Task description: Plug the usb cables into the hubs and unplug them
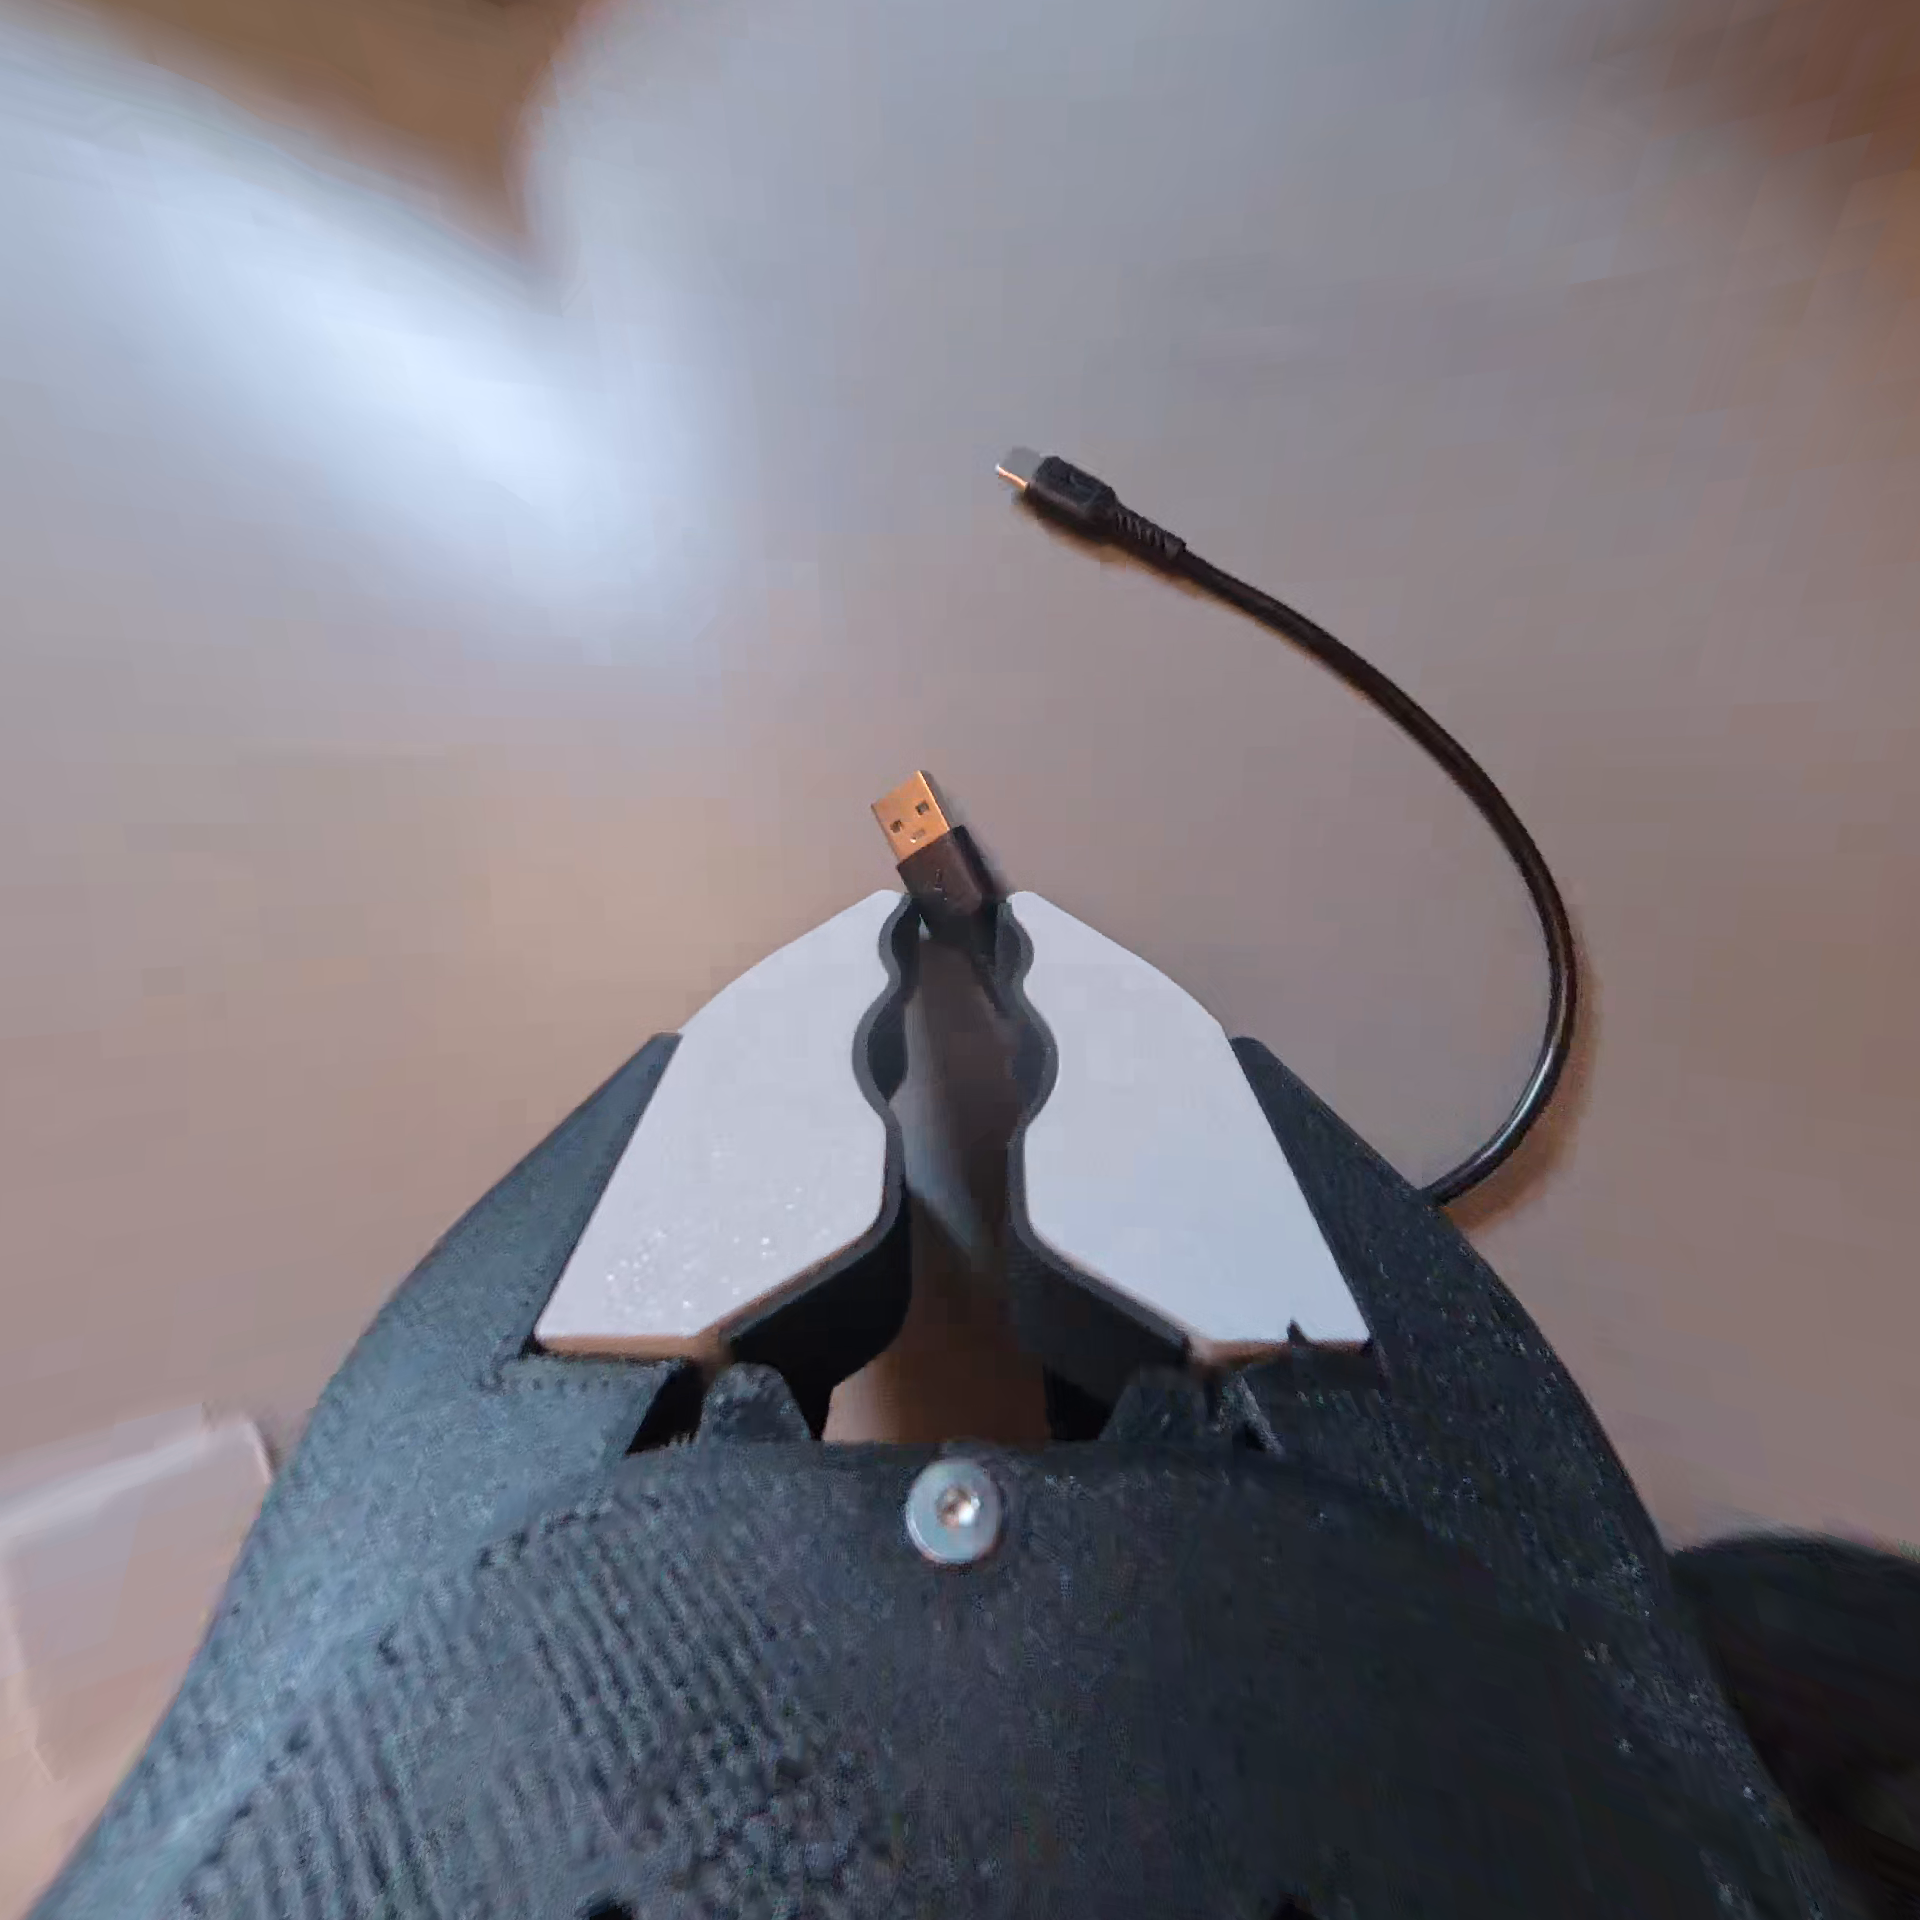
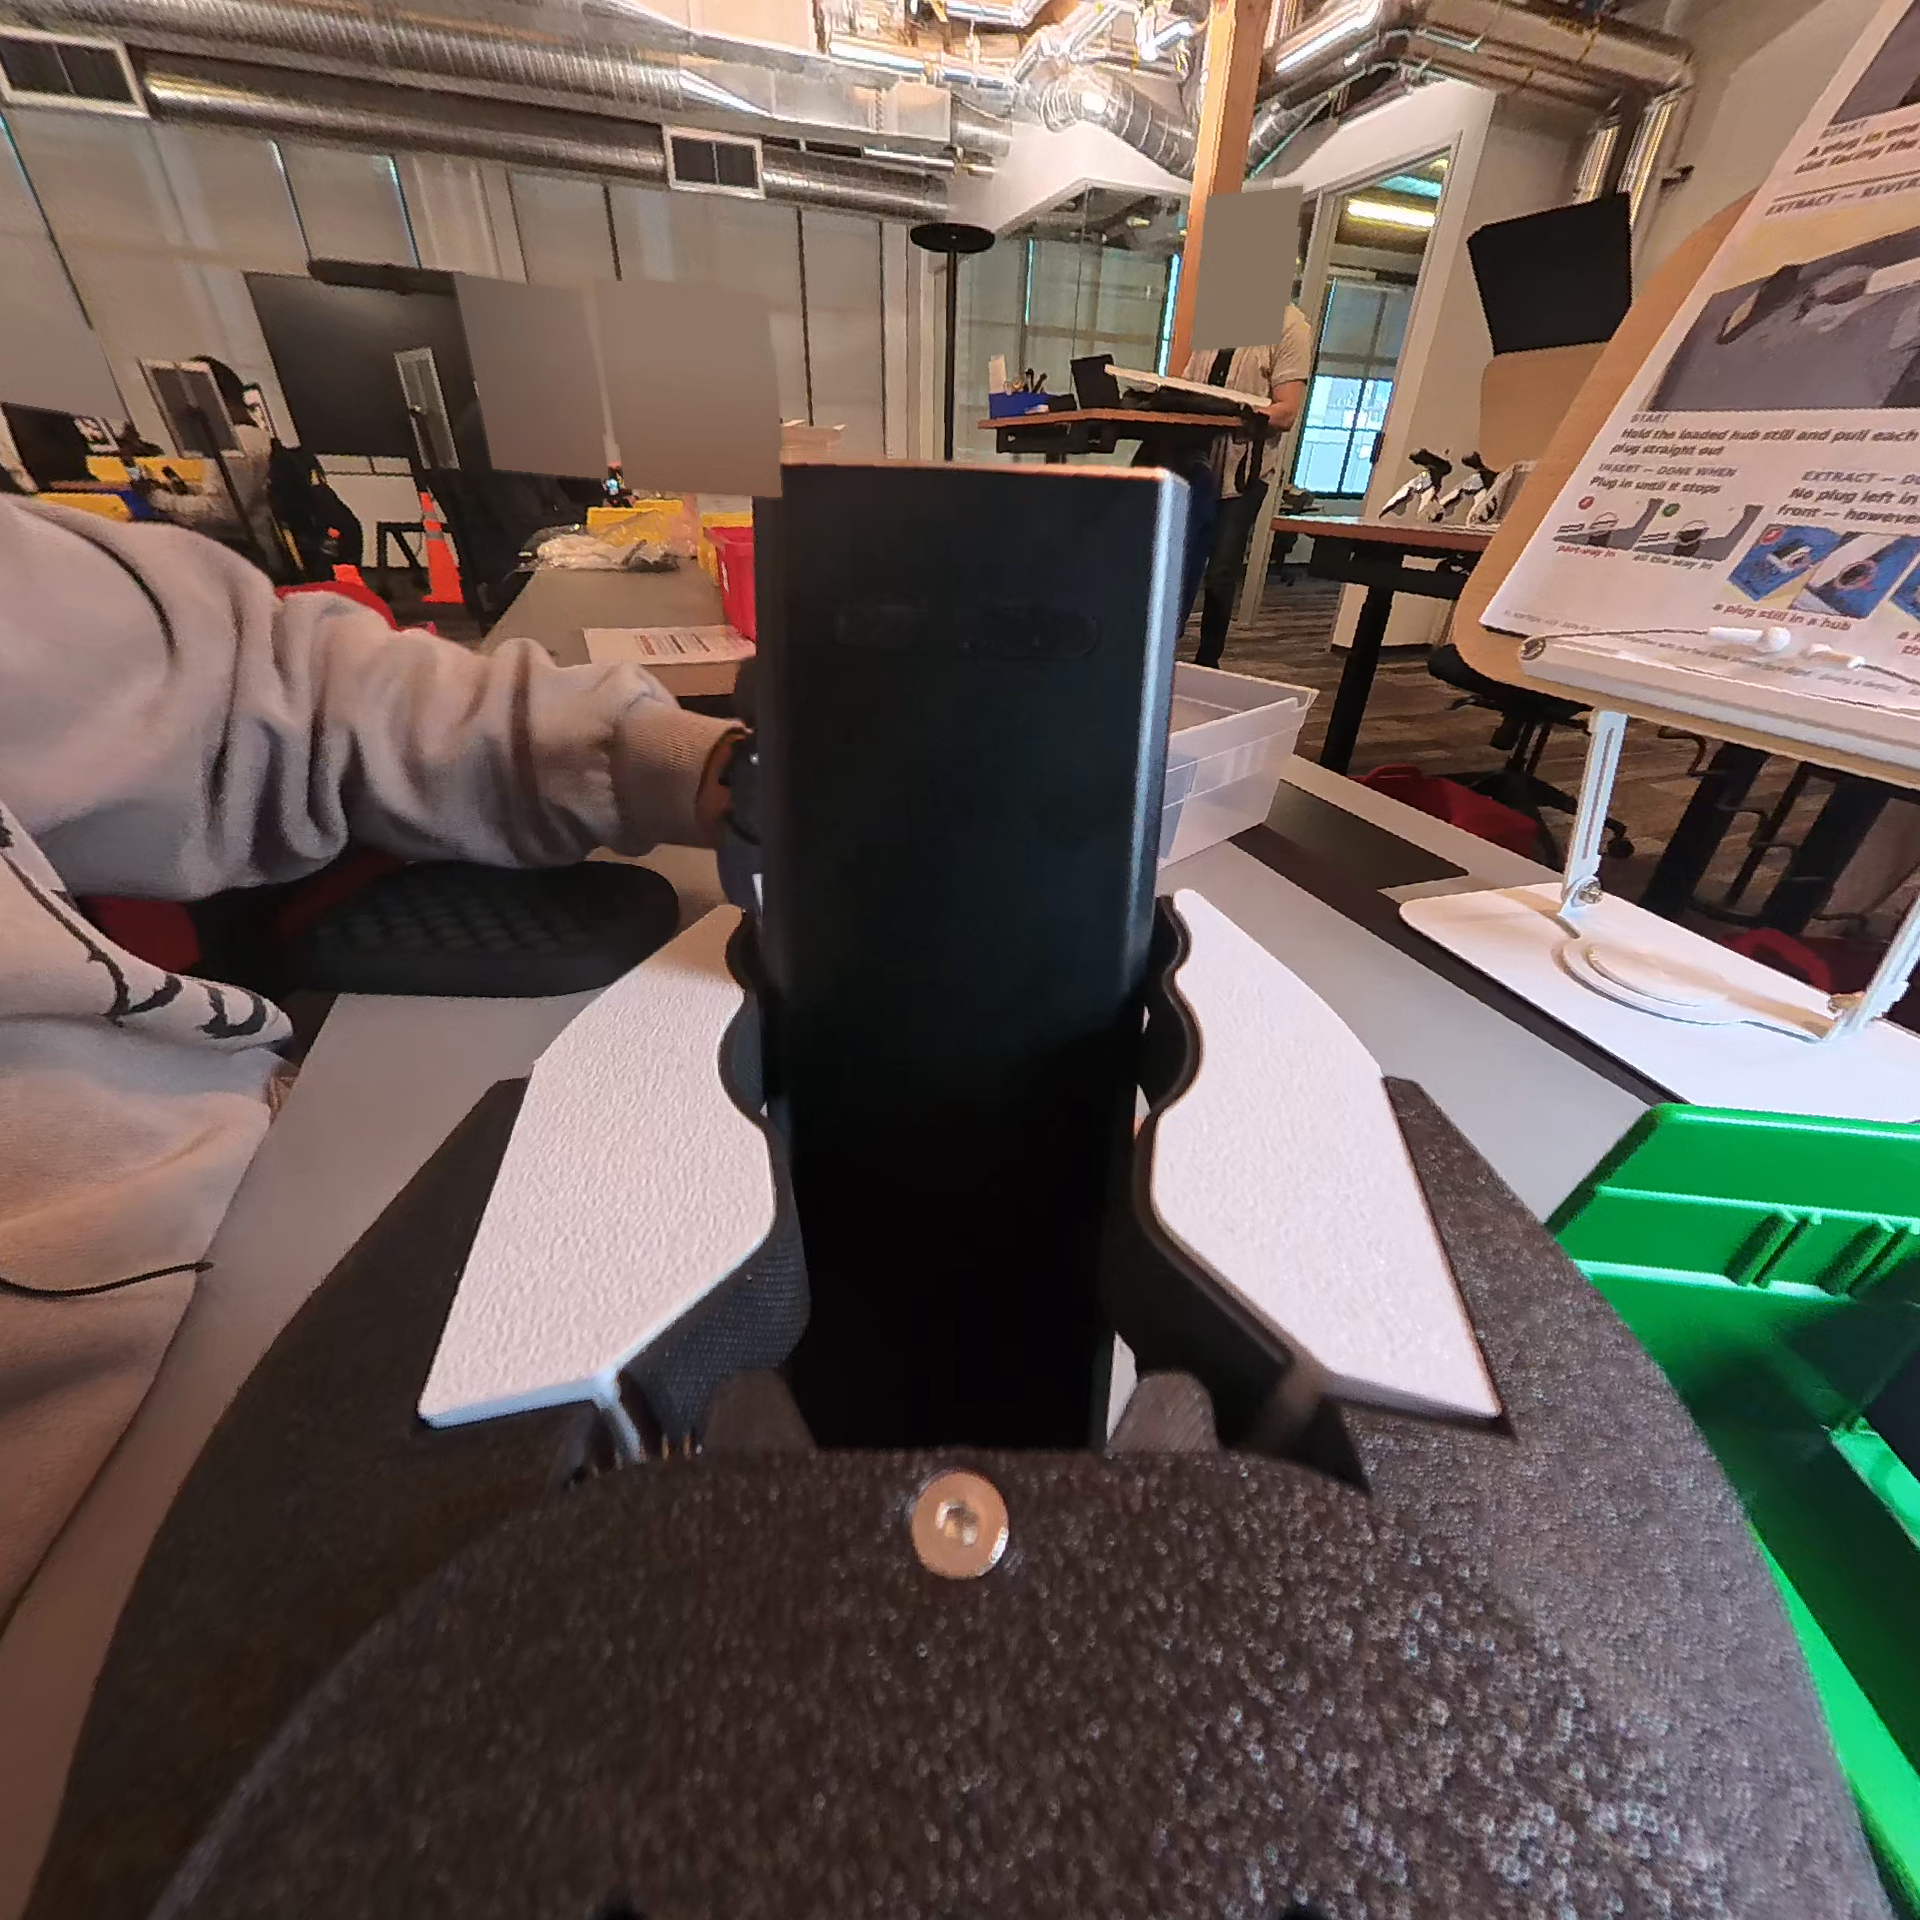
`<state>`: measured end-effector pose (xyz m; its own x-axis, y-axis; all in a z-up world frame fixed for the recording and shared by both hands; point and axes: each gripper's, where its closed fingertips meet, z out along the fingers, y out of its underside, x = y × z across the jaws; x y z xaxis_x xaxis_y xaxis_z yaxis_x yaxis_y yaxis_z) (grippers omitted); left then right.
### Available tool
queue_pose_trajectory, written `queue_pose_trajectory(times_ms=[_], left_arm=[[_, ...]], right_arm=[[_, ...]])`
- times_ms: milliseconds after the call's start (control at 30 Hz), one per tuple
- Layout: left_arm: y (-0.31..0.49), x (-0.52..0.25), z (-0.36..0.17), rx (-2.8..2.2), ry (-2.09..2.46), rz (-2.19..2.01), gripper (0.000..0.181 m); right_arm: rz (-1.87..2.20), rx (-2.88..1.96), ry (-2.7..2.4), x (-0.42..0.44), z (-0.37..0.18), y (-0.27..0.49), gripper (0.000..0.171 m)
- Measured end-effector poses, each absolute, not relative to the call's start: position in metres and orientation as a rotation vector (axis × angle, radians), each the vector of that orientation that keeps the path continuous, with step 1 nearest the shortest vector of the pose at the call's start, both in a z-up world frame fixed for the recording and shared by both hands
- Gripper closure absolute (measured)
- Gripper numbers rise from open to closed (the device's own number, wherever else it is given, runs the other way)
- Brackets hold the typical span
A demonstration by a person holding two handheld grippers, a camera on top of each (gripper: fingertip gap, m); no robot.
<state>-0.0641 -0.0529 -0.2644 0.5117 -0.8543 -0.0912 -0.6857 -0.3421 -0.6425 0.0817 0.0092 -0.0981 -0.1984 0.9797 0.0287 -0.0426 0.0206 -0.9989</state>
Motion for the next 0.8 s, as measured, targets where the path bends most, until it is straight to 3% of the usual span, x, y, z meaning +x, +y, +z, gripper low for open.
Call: queue_pose_trajectory(times_ms=[33, 200, 333, 800], left_arm=[[-0.058, -0.059, -0.264, -2.013, 1.388, -0.353, 0.167], [-0.046, -0.049, -0.25, -1.874, 1.383, -0.381, 0.165], [-0.044, -0.043, -0.249, -1.952, 1.276, -0.433, 0.148], [-0.045, -0.036, -0.264, -2.121, 1.203, -0.33, 0.165]], right_arm=[[1.355, -1.061, -1.338, 0.082, -0.099, 0.009, 0.101], [1.383, -1.065, -1.34, 0.082, -0.102, 0.01, 0.101], [1.46, -1.073, -1.317, 0.083, -0.102, 0.012, 0.101], [2.071, -0.872, -1.061, 0.116, -0.058, 0.009, 0.101]])
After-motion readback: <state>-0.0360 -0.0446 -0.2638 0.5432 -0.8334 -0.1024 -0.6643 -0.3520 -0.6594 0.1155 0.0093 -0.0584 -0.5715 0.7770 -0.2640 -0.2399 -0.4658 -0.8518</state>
